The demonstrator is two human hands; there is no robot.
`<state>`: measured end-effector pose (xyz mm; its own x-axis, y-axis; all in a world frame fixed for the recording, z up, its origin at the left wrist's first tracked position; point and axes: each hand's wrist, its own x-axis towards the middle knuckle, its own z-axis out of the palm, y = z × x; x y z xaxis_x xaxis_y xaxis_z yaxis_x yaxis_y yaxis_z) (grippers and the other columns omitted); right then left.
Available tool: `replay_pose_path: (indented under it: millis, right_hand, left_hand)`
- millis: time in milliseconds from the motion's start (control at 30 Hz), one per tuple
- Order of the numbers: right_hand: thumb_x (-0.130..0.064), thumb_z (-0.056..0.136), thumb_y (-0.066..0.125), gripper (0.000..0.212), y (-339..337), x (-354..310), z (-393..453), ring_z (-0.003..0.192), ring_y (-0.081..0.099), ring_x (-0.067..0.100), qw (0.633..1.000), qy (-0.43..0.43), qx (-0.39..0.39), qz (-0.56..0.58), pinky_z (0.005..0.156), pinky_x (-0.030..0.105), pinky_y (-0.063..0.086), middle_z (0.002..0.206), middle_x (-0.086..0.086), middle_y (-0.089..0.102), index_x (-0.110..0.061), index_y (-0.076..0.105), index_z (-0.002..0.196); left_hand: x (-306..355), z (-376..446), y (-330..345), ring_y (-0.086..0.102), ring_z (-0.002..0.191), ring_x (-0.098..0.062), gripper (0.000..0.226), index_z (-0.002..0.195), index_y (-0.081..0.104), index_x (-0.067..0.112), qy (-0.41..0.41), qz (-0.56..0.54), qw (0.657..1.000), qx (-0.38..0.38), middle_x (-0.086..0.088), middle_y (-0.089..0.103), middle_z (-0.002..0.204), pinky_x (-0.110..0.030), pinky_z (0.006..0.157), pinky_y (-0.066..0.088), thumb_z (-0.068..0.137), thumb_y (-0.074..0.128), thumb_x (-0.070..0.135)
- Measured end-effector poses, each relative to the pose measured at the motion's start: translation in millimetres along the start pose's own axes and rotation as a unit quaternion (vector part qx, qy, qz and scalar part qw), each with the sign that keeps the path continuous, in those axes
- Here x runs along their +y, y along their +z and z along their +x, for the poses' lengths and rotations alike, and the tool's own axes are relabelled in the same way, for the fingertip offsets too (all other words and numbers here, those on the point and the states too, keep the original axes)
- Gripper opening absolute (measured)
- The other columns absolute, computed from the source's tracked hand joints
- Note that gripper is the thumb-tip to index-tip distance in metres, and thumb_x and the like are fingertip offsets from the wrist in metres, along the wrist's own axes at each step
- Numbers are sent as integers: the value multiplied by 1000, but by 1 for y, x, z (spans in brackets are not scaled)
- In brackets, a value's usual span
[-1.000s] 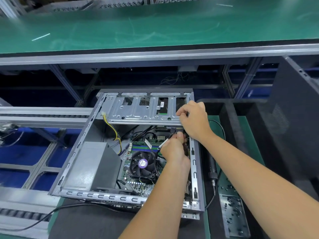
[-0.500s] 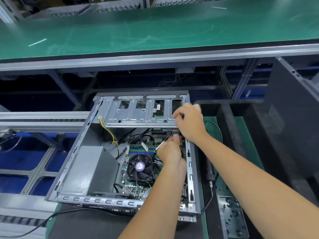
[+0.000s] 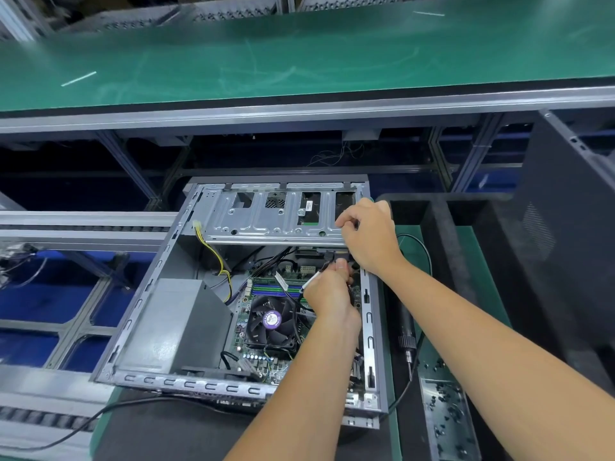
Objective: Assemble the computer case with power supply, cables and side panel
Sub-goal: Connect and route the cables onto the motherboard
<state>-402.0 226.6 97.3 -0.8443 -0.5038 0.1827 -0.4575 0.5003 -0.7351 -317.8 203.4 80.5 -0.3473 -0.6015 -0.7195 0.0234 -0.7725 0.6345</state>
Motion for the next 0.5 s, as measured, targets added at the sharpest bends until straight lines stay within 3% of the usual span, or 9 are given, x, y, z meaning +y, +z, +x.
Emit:
replay_pose_path:
  millis: [267, 433, 500]
  right_hand:
    - [-1, 95, 48, 29, 0, -1, -1, 100, 35, 14, 1000, 2, 2, -2, 92, 45, 39, 87, -6, 53, -14, 74, 87]
    - [-1, 94, 47, 30, 0, -1, 0, 97, 34, 15, 1000, 5, -5, -9, 91, 44, 39, 84, -10, 49, -13, 74, 87]
    - [-1, 94, 47, 30, 0, 1, 0, 96, 34, 15, 1000, 4, -5, -7, 91, 44, 39, 83, -10, 49, -13, 73, 86]
  left_hand:
    - [-1, 3, 1, 50, 63, -21, 20, 65, 67, 5, -2, 11, 1000, -6, -8, 58, 62, -37, 71, 46, 83, 67, -3]
    - [-4, 4, 1, 57, 74, -23, 4, 87, 69, 1, 5, 2, 1000, -5, -8, 64, 75, -40, 81, 51, 87, 65, -1]
    - [-5, 5, 0, 58, 79, -23, 12, 100, 68, 0, 7, 19, 1000, -12, -10, 64, 84, -40, 82, 52, 90, 63, 3]
